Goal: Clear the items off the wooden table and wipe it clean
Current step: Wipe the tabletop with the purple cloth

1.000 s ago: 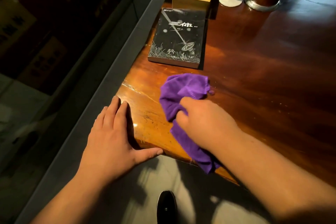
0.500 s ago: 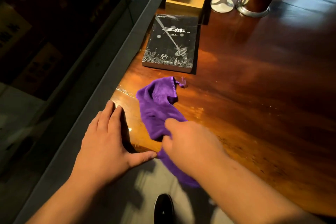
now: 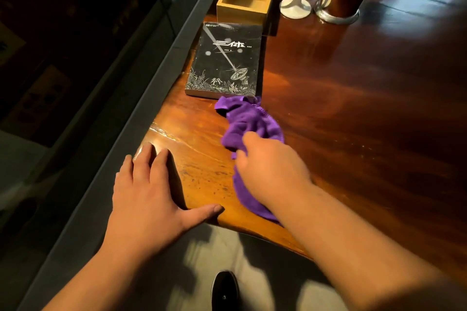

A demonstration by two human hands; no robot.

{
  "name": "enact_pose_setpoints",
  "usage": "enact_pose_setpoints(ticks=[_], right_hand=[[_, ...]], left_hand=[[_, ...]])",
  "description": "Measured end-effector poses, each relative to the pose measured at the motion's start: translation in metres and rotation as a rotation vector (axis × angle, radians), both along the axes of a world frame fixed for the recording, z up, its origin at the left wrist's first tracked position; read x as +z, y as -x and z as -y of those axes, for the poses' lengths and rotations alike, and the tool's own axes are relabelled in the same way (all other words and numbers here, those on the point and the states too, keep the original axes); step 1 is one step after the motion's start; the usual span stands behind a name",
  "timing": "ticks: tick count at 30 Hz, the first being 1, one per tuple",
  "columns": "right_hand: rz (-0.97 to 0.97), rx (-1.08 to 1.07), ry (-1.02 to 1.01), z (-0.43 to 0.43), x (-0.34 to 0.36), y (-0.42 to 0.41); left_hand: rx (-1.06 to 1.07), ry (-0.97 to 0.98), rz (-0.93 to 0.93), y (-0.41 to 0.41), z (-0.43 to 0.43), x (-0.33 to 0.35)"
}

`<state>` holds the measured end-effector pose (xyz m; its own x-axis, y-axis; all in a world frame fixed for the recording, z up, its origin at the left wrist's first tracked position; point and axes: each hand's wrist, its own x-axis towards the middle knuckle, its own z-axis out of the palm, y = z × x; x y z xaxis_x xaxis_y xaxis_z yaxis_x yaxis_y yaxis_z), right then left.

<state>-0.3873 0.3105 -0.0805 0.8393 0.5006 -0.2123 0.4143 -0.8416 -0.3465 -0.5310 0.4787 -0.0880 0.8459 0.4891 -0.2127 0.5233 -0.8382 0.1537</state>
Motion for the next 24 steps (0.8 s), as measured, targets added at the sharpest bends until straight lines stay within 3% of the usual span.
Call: enact_pose_setpoints(ticks=[3, 7, 15, 19, 24], right_hand=[[0.067, 0.16, -0.064, -0.034, 0.001, 0.028], [-0.022, 0.259, -0.102, -0.04, 0.005, 0.048], [-0.003, 0.04, -0.069, 0.004, 0.0, 0.003], [0.044, 0.035, -0.044, 0.015, 0.003, 0.001], [-0.012, -0.188, -0.105, 0.073, 0.02, -0.035]], left_hand=[[-0.014, 0.017, 0.017, -0.002, -0.002, -0.001], [-0.062, 0.027, 0.027, -0.001, -0.005, -0.001], [-0.078, 0.033, 0.038, -0.002, -0.006, 0.004], [-0.261, 0.056, 0.107, -0.013, 0.004, 0.011], [-0.47, 0.156, 0.277, -0.067, 0.056, 0.024]])
